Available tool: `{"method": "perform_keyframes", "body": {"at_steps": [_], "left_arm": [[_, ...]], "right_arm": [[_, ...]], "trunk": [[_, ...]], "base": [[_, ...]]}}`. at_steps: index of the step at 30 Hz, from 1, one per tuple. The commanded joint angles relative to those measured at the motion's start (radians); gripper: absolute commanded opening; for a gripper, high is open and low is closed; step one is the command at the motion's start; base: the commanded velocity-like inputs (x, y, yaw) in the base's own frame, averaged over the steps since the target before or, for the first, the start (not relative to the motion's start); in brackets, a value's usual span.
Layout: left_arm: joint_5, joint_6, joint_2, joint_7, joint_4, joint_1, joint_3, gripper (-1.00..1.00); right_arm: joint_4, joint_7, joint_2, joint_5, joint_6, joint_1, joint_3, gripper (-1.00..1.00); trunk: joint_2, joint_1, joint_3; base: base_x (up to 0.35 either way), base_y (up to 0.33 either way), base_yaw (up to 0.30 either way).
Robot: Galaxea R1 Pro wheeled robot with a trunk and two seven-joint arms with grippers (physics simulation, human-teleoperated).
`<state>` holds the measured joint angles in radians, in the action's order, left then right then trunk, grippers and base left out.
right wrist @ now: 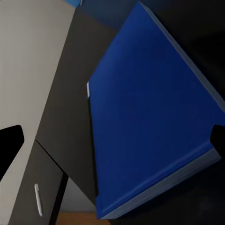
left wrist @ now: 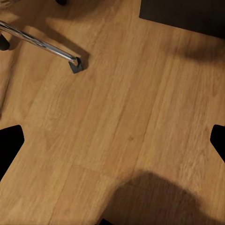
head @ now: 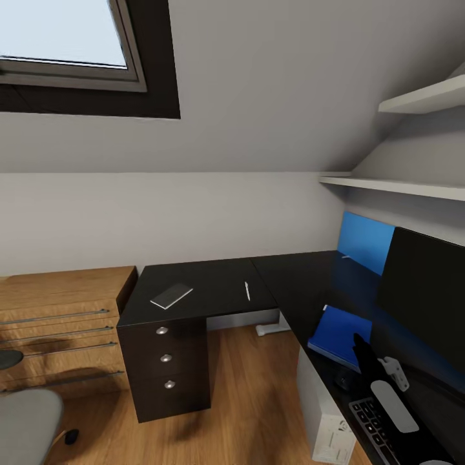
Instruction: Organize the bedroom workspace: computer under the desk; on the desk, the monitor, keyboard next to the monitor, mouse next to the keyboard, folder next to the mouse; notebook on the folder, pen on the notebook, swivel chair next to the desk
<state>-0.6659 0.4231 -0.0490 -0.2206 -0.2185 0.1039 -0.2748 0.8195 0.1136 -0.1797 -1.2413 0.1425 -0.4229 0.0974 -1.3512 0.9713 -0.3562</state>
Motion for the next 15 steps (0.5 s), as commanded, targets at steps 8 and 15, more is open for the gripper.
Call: {"method": "perform_keyframes", "body": {"at_steps": [8,15], "left_arm": [[-0.003,0.002,0.000,-0.008,-0.001,0.000,-0.008,1.00],[-0.003,0.001,0.000,-0.008,-0.001,0.000,-0.008,1.00]], "right_arm": [[0.082,-0.005,0.007,0.030,0.008,0.000,-0.044,1.00],[0.122,-0.001,0.057,0.227,0.009,0.000,-0.129,1.00]], "trunk": [[-0.001,0.000,-0.001],[-0.001,0.000,-0.001]], "base": [[0.000,0.000,0.000],[0.000,0.000,0.000]]}}
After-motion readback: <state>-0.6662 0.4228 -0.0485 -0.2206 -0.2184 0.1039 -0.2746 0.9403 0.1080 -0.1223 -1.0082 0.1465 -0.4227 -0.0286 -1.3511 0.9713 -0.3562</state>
